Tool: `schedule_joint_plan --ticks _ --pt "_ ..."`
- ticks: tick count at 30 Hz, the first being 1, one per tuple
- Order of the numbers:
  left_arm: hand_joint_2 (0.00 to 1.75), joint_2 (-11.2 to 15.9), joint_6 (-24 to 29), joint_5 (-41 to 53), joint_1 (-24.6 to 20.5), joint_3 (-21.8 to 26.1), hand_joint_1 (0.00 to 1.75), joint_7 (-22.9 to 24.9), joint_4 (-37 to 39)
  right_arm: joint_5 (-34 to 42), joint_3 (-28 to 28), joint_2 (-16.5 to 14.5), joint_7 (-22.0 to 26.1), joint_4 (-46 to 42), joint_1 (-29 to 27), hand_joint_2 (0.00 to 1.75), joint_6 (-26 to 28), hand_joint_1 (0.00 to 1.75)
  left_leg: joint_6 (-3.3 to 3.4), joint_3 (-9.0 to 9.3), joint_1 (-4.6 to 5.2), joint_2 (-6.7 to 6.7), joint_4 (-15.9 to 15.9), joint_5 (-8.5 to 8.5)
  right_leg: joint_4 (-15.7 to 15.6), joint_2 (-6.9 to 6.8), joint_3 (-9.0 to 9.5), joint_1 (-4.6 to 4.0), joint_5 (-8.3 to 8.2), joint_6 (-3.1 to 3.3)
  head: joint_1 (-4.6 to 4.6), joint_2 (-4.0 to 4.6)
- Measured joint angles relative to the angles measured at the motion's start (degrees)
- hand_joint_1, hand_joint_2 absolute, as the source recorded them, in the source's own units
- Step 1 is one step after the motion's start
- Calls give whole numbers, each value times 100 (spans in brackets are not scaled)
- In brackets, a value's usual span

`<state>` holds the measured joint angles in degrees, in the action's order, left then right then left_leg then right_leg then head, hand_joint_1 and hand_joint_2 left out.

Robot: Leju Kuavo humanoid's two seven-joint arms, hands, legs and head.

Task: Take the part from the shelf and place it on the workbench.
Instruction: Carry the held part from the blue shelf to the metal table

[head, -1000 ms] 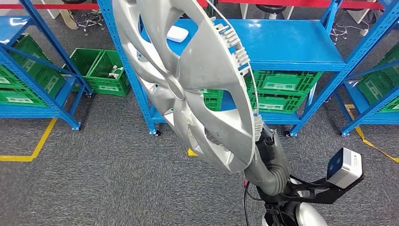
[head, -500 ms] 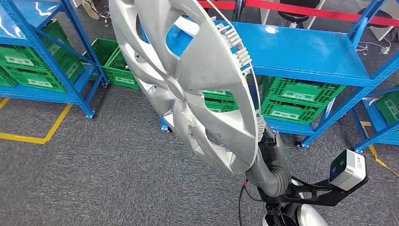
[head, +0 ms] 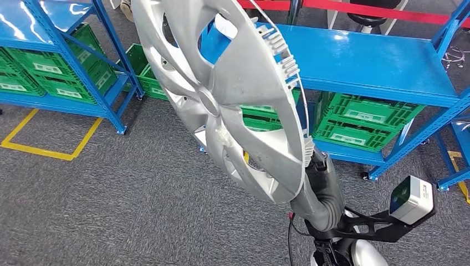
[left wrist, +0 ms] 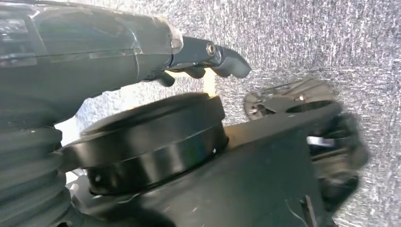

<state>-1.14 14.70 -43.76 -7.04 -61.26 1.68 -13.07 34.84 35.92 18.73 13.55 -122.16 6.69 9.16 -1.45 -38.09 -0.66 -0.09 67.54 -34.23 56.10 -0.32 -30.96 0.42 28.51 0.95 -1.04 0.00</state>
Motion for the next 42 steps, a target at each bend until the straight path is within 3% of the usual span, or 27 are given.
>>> schedule_joint_plan --ticks 2,3,5,7,8,9,10,13,15,17,18,19,20,22,24,26,28,30,32,34,35,36,37,39,40,42 --pt "175 2 -1 -1 0 0 0 -8 0 -2 1 1 0 4 0 175 1 175 -14 -257 -4 -6 583 -222 10 -102 -6 -20 3 9 68 0" --pt "175 3 -1 -2 0 0 0 -10 0 -2 2 1 0 6 0 175 1 175 -13 -269 -3 -8 638 -194 21 -152 -8 -30 9 11 93 0" --pt "175 5 -1 -2 3 0 0 -10 1 -2 3 1 0 7 2 175 1 175 3 -2 -3 -54 184 106 54 -233 -9 -41 32 2 129 0" --pt "175 6 -1 -2 3 0 0 -9 1 -2 3 1 -1 7 11 175 1 175 42 384 23 -277 -530 355 103 -295 -13 -56 68 -38 147 0" --pt "175 7 -1 -2 4 0 0 -9 1 -3 3 1 -1 6 18 175 1 175 70 486 38 -371 -738 400 127 -313 -19 -66 83 -64 150 0" --pt "175 8 -1 -1 8 0 0 -10 1 -3 3 1 -2 5 23 175 1 175 101 526 57 -442 -842 398 141 -330 -24 -73 90 -90 141 0" --pt "175 9 -1 0 13 0 0 -10 1 -4 3 1 -2 5 29 175 0 175 129 510 68 -425 -845 413 144 -346 -25 -76 87 -116 132 0" --pt "175 9 -1 4 15 0 0 -8 1 -4 2 1 -3 5 38 175 -2 175 218 492 55 -289 -864 448 202 -333 -41 -50 167 -203 106 0" --pt "175 4 -1 6 5 0 0 -7 0 -5 2 1 -5 5 43 175 -5 175 261 497 29 -182 -875 475 646 -169 -217 -33 479 -268 56 0" --pt "175 -1 -1 8 3 0 0 -5 0 -6 3 1 -10 6 42 175 -11 175 279 487 35 -81 -872 486 1454 -38 -561 -25 867 -294 -8 0" --pt "175 -2 -1 9 5 0 0 -3 1 -7 4 1 -13 7 40 175 -13 175 284 484 42 -27 -871 490 1788 -16 -711 -26 977 -293 -34 0" --pt "175 -2 -1 10 7 0 0 -1 1 -7 5 1 -16 7 41 175 -13 175 288 485 53 35 -871 492 1908 -6 -772 -28 955 -276 -58 0" --pt "175 -2 -1 11 7 0 0 1 2 -7 5 1 -17 7 42 175 -13 175 290 492 67 100 -870 494 1806 6 -735 -32 822 -245 -82 0" --pt "175 -5 -1 11 6 0 0 2 1 -7 4 1 -17 7 48 175 -13 175 293 515 96 225 -873 495 1050 122 -419 -53 341 -132 -131 0" --pt "175 -24 -1 14 -5 0 0 1 -1 -7 3 2 -17 4 53 175 -15 175 269 494 89 322 -881 514 388 345 -138 -76 59 -7 -118 0" --pt "175 -47 -4 20 -10 -1 0 4 -2 -8 4 2 -18 2 60 175 -20 175 216 437 45 409 -892 551 203 419 -74 -100 35 45 -121 0" --pt "175 -54 -8 25 -5 -2 0 12 -3 -8 5 2 -19 2 71 175 -22 175 159 414 29 480 -915 581 107 323 -45 -102 12 45 -180 0" --pt "175 -43 -9 29 -8 -2 0 23 -1 -8 9 2 -23 4 80 175 -22 175 100 343 62 304 -801 472 -66 200 37 -67 -32 48 -166 0" --pt "175 -22 -9 31 -17 -1 0 32 2 -8 14 0 -27 5 85 175 -27 175 41 54 57 47 -217 136 -164 56 86 -48 -61 54 -89 0" --pt "175 -13 -10 30 -21 -1 0 34 2 -7 15 0 -33 10 80 175 -30 175 -8 -310 16 -3 515 -153 -139 -80 76 -46 -48 51 -15 0" --pt "175 -11 -10 30 -22 -1 0 32 2 -7 17 0 -36 14 78 175 -30 175 -28 -371 3 -5 640 -149 -119 -140 69 -44 -36 41 14 0" --pt "175 -9 -10 28 -21 -1 0 28 2 -7 21 -1 -40 17 78 175 -30 175 -47 -342 -9 -13 598 -62 -92 -197 63 -41 -19 27 42 0" --pt "175 -3 -10 23 -20 -1 0 22 3 -7 27 -1 -46 20 85 175 -31 175 -62 -183 -20 -46 320 118 -58 -243 59 -35 5 7 64 0" --pt "175 9 -13 -6 -16 -1 0 4 2 -14 44 -14 -74 21 116 175 -32 175 -68 230 -22 -255 -418 395 38 -315 49 -31 70 -53 103 0" --pt "175 17 -20 -31 -17 0 0 -4 2 -25 55 -28 -92 22 141 175 -33 175 -43 361 -15 -370 -668 459 94 -337 36 -38 104 -88 122 0" --pt "175 31 -59 -79 -12 0 0 -13 2 -60 90 -76 -117 36 212 175 -32 175 46 390 12 -485 -768 449 150 -376 23 -53 135 -136 109 0"
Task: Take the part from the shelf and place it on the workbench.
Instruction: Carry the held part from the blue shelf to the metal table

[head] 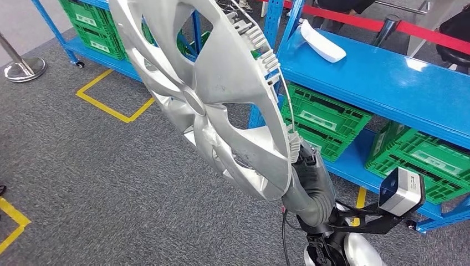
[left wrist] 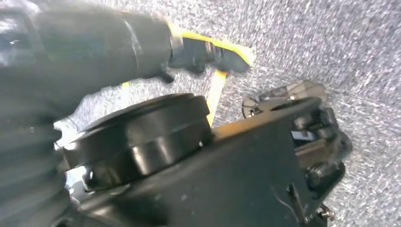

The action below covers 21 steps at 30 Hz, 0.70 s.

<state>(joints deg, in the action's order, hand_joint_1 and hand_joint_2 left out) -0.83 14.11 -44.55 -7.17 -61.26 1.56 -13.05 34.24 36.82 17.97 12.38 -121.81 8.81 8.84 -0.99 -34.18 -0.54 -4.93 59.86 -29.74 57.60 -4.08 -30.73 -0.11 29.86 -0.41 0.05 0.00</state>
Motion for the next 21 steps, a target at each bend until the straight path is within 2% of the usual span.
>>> schedule_joint_plan --ticks 2,4,5,7,8,9,10,11,13,14,15,17,18,19,20,21 --pt "175 28 -46 -39 4 0 0 15 3 -35 51 -67 -9 36 79 175 3 175 76 -17 7 75 -12 32 19 -29 -1 14 26 -34 -39 0" --pt "175 54 -70 -59 -4 0 0 31 6 -56 95 -120 -14 84 134 175 9 175 139 -28 0 184 -22 64 252 119 -89 39 232 -82 -71 0" --pt "175 63 -78 -63 -9 0 0 32 7 -60 113 -135 -16 105 149 175 12 175 164 -36 1 235 -25 78 486 223 -180 48 396 -104 -99 0" --pt "175 80 -92 -69 -13 0 0 34 7 -63 158 -160 -18 151 161 175 16 175 200 -65 19 353 -23 100 1250 343 -498 52 780 -110 -162 0" --pt "175 88 -97 -71 -9 0 0 37 8 -63 182 -168 -19 175 163 175 18 175 212 -74 32 416 -23 107 1529 358 -621 50 865 -97 -189 0" --pt "175 96 -100 -71 -5 0 0 40 8 -63 207 -175 -18 204 165 175 21 175 222 -79 47 486 -22 115 1673 370 -685 48 863 -73 -217 0" --pt "175 101 -102 -71 -2 0 0 42 9 -62 228 -177 -16 229 166 175 26 175 228 -75 62 552 -21 120 1540 384 -625 43 721 -34 -240 0" --pt "175 106 -102 -69 -1 0 0 42 9 -62 248 -180 -13 250 168 175 32 175 232 -64 77 620 -22 125 1230 424 -485 33 503 20 -263 0" --pt "175 99 -100 -61 -8 1 0 38 10 -59 286 -180 0 270 169 175 45 175 220 -69 79 738 -23 145 488 652 -154 5 138 166 -265 0" --pt "175 94 -98 -57 -12 1 0 36 10 -57 304 -180 7 273 174 175 49 175 196 -89 62 787 -25 165 249 741 -56 -19 49 219 -262 0" --pt "175 86 -98 -55 -13 1 0 33 11 -56 318 -180 13 274 178 175 53 175 165 -120 38 835 -26 187 126 795 -14 -37 27 258 -267 0" --pt "175 81 -98 -54 -5 0 0 30 11 -54 338 -181 16 276 192 175 58 175 90 -166 12 912 -39 231 12 709 12 -54 6 266 -316 0" --pt "175 84 -99 -54 0 0 0 30 12 -54 343 -183 16 280 196 175 60 175 64 -184 19 868 -29 225 -65 650 40 -42 -19 253 -332 0" --pt "175 90 -99 -54 1 0 0 30 13 -54 349 -192 17 283 199 175 60 175 34 -225 28 765 40 164 -148 592 72 -28 -52 243 -320 0" --pt "175 98 -98 -54 -3 0 0 30 13 -54 352 -200 19 287 202 175 60 175 8 -292 36 648 174 58 -215 530 99 -10 -87 230 -296 0" --pt "175 108 -98 -55 -7 1 0 30 14 -53 357 -211 21 297 203 175 60 175 -25 -425 28 532 464 -120 -243 467 110 -7 -104 224 -255 0"
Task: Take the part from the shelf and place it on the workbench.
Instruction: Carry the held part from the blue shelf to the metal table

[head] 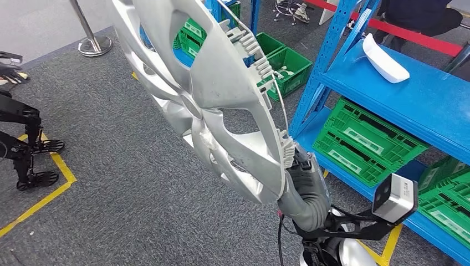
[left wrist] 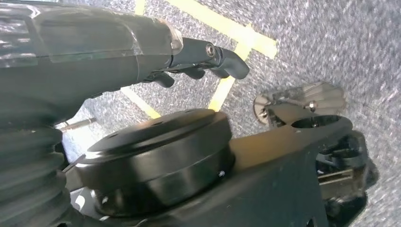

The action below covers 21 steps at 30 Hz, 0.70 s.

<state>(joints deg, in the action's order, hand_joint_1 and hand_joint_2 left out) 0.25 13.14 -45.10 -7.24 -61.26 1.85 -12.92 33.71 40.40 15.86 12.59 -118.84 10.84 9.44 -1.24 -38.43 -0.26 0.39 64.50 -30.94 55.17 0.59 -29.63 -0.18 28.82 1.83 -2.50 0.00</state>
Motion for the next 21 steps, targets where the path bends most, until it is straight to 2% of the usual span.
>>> schedule_joint_plan --ticks 2,3,4,5,6,8,9,11,13,14,15,16,17,18,19,20,21 --pt "175 16 0 -1 -6 2 0 -4 0 2 7 -12 3 24 -4 175 3 175 -76 -324 -35 -47 717 -351 -6 -126 -4 9 -5 3 81 0" --pt "175 25 0 -1 -8 3 0 -7 0 3 12 -15 4 41 -7 175 6 175 -112 -440 -55 -44 997 -445 0 -192 -7 14 -1 -2 121 0" --pt "175 34 0 0 -8 4 0 -8 0 4 17 -16 7 54 -9 175 10 175 -144 -431 -73 -49 1034 -407 12 -250 -9 24 8 -16 153 0" --pt "175 41 0 1 -7 5 0 -6 0 5 23 -16 11 63 -13 175 15 175 -170 -336 -90 -63 904 -296 31 -298 -10 35 21 -37 178 0" --pt "175 45 0 3 -4 6 0 1 1 6 32 -16 19 69 -20 175 18 175 -194 -113 -110 -106 541 -97 69 -341 -10 54 48 -73 203 0" --pt "175 39 1 14 3 6 0 13 2 7 45 -15 39 68 -48 175 30 175 -219 301 -102 -287 -156 110 158 -409 -15 88 117 -167 240 0" --pt "175 26 4 23 7 6 0 21 1 7 47 -14 50 65 -69 175 37 175 -197 430 -88 -383 -388 150 212 -434 -22 92 154 -215 266 0" --pt "175 1 38 44 22 6 0 40 0 14 29 -2 80 48 -128 175 51 175 -81 436 -51 -468 -424 109 247 -462 -23 74 180 -276 257 0" --pt "175 -7 76 59 34 6 0 55 6 34 -4 19 108 19 -194 175 55 175 34 422 -50 -391 -429 118 248 -498 -9 85 189 -304 215 0" --pt "175 -15 84 63 32 6 0 55 9 45 -19 29 114 7 -217 175 54 175 66 419 -52 -344 -433 127 312 -454 -29 95 258 -319 199 0" --pt "175 -24 91 65 27 6 0 54 11 55 -32 39 116 -6 -234 175 54 175 94 415 -56 -294 -438 138 449 -386 -76 104 372 -332 181 0" --pt "175 -34 96 66 21 6 0 52 12 59 -42 50 116 -17 -249 175 53 175 115 410 -53 -243 -440 147 725 -288 -183 106 553 -343 150 0" --pt "175 -43 100 66 16 6 0 51 14 63 -50 61 117 -28 -265 175 52 175 134 402 -42 -183 -439 156 1116 -183 -345 107 773 -344 107 0" --pt "175 -50 102 66 14 6 0 51 14 65 -56 73 118 -35 -281 175 51 175 147 393 -25 -123 -438 163 1513 -136 -521 100 946 -332 68 0" --pt "175 -56 103 66 14 6 0 51 15 68 -60 82 118 -40 -295 175 51 175 159 386 -3 -57 -437 170 1843 -109 -674 88 1056 -309 30 0" --pt "175 -59 103 66 16 6 0 51 16 71 -61 91 118 -39 -304 175 50 175 168 383 21 10 -436 176 1970 -97 -747 71 1039 -271 0 0" --pt "175 -63 103 66 17 6 0 52 17 72 -62 99 118 -40 -310 175 50 175 176 389 44 80 -436 181 1847 -77 -710 43 889 -216 -22 0"
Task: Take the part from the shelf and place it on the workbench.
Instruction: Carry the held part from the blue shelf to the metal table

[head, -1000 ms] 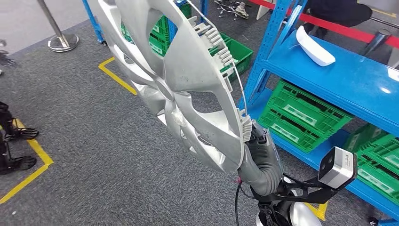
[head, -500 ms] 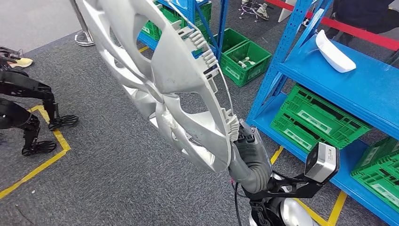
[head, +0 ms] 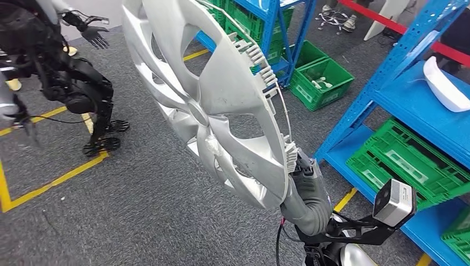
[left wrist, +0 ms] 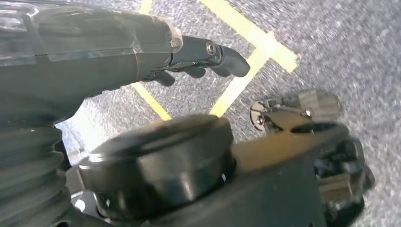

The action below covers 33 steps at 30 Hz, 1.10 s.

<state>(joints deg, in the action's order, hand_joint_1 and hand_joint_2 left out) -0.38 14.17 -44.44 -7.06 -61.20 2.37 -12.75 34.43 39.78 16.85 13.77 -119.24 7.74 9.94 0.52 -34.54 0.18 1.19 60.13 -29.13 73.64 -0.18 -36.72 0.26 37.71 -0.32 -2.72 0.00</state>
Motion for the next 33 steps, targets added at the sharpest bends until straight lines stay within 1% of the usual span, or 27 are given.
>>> schedule_joint_plan --ticks 1,3,4,5,7,8,9,11,12,13,14,15,16,17,18,19,20,22,24,25,27,28,29,30,31,32,33 --pt "175 -4 1 0 0 0 0 0 1 0 -2 6 0 -1 -2 175 0 175 6 14 20 65 -2 4 -313 39 124 -37 -235 67 -16 0" --pt "175 -27 3 1 -4 0 0 -1 1 -2 -6 21 0 -12 0 175 0 175 10 38 35 186 -16 18 -1054 207 438 -105 -647 227 -19 0" --pt "175 -43 3 1 -8 0 0 -1 -1 -3 -8 28 0 -23 1 175 0 175 -1 31 22 233 -23 32 -1278 271 531 -135 -746 281 -10 0" --pt "175 -61 4 2 -9 0 0 -1 -1 -3 -10 37 1 -35 2 175 0 175 -19 15 -1 280 -34 52 -1386 308 571 -154 -779 321 -9 0" --pt "175 -86 4 5 -3 0 0 0 -2 -4 -14 50 2 -56 7 175 0 175 -79 -11 -28 367 -72 99 -1554 248 625 -175 -829 369 -50 0" --pt "175 -92 4 7 2 0 0 0 -1 -3 -17 56 2 -65 9 175 -1 175 -100 -26 -17 314 -75 95 -1697 194 689 -164 -868 367 -69 0" --pt "175 -93 4 8 2 0 0 0 1 -4 -19 60 3 -76 10 175 -2 175 -125 -68 -1 207 -11 33 -1859 139 760 -147 -912 362 -64 0" --pt "175 -86 6 10 -5 0 0 -1 2 -4 -24 67 7 -93 10 175 -5 175 -188 -289 2 -57 430 -252 -2047 21 836 -111 -977 312 -16 0" --pt "175 -82 6 11 -9 0 0 -1 3 -3 -28 69 9 -97 6 175 -7 175 -234 -445 -23 -108 761 -418 -2057 -34 834 -98 -981 302 14 0" --pt "175 -79 6 11 -12 0 0 -2 2 -1 -36 73 10 -95 -4 175 -5 175 -280 -577 -53 -117 1047 -519 -2035 -96 824 -81 -971 279 33 0" --pt "175 -76 6 11 -13 0 0 -3 2 1 -42 76 10 -93 -17 175 -4 175 -325 -635 -85 -122 1185 -522 -2001 -158 814 -60 -949 250 54 0" --pt "175 -73 6 12 -13 0 0 -3 2 2 -47 78 10 -91 -28 175 -4 175 -370 -588 -116 -142 1121 -424 -1958 -214 805 -35 -921 214 72 0" --pt "175 -70 6 14 -13 0 0 -3 2 2 -51 80 10 -90 -36 175 -3 175 -414 -431 -146 -194 850 -248 -1900 -264 796 -7 -883 170 92 0" --pt "175 -69 6 15 -11 0 0 -1 2 2 -51 81 9 -90 -38 175 -4 175 -452 -236 -158 -305 504 -115 -1828 -305 783 12 -836 119 119 0" --pt "175 -72 7 17 -11 0 0 -1 2 2 -52 82 9 -91 -37 175 -5 175 -455 -77 -166 -431 215 -24 -1746 -336 765 19 -784 65 157 0" --pt "175 -74 7 18 -8 0 0 0 2 1 -54 84 9 -93 -36 175 -5 175 -410 15 -159 -526 39 4 -1679 -358 748 18 -740 19 183 0" --pt "175 -77 8 19 -5 0 0 0 2 0 -55 86 9 -95 -36 175 -6 175 -341 26 -142 -586 -5 -23 -1633 -375 732 12 -712 -21 190 0" --pt "175 -79 8 19 0 0 0 1 3 -2 -61 89 9 -98 -37 175 -6 175 -186 -21 -123 -528 19 -12 -1612 -412 717 20 -702 -67 174 0" --pt "175 -80 9 19 -2 0 0 1 3 -1 -76 93 9 -99 -40 175 -7 175 -108 -49 -124 -432 7 22 -1507 -321 674 43 -583 -114 149 0" --pt "175 -81 9 19 -6 0 0 0 4 -2 -86 96 9 -99 -44 175 -7 175 -76 -58 -125 -376 1 40 -1308 -229 598 51 -426 -132 122 0" --pt "175 -82 10 19 -15 0 0 -1 5 -3 -101 101 9 -98 -59 175 -7 175 -33 -90 -102 -256 2 67 -577 -64 306 51 2 -140 49 0" --pt "175 -81 10 19 -16 0 0 -1 5 -3 -101 102 9 -97 -67 175 -7 175 -15 -108 -84 -189 4 79 -204 -36 150 46 160 -124 17 0" --pt "175 -81 10 18 -15 0 0 -1 5 -2 -101 104 9 -96 -75 175 -7 175 0 -121 -66 -119 5 89 23 -22 55 36 213 -97 -4 0" --pt "175 -81 10 17 -13 0 0 -1 6 -2 -101 105 9 -96 -80 175 -7 175 11 -126 -50 -45 6 100 23 -8 60 24 140 -58 -21 0" --pt "175 -82 10 17 -13 0 0 -1 7 -2 -102 106 9 -96 -80 175 -7 175 17 -124 -38 30 6 109 -205 23 168 3 -43 -6 -33 0" --pt "175 -85 10 18 -15 0 0 -1 7 -2 -103 107 9 -98 -78 175 -7 175 18 -116 -30 103 4 118 -598 94 344 -24 -284 55 -42 0" --pt "175 -94 10 19 -17 0 0 -1 7 -2 -104 109 9 -99 -74 175 -7 175 11 -115 -31 168 -1 133 -981 214 520 -46 -471 121 -39 0"
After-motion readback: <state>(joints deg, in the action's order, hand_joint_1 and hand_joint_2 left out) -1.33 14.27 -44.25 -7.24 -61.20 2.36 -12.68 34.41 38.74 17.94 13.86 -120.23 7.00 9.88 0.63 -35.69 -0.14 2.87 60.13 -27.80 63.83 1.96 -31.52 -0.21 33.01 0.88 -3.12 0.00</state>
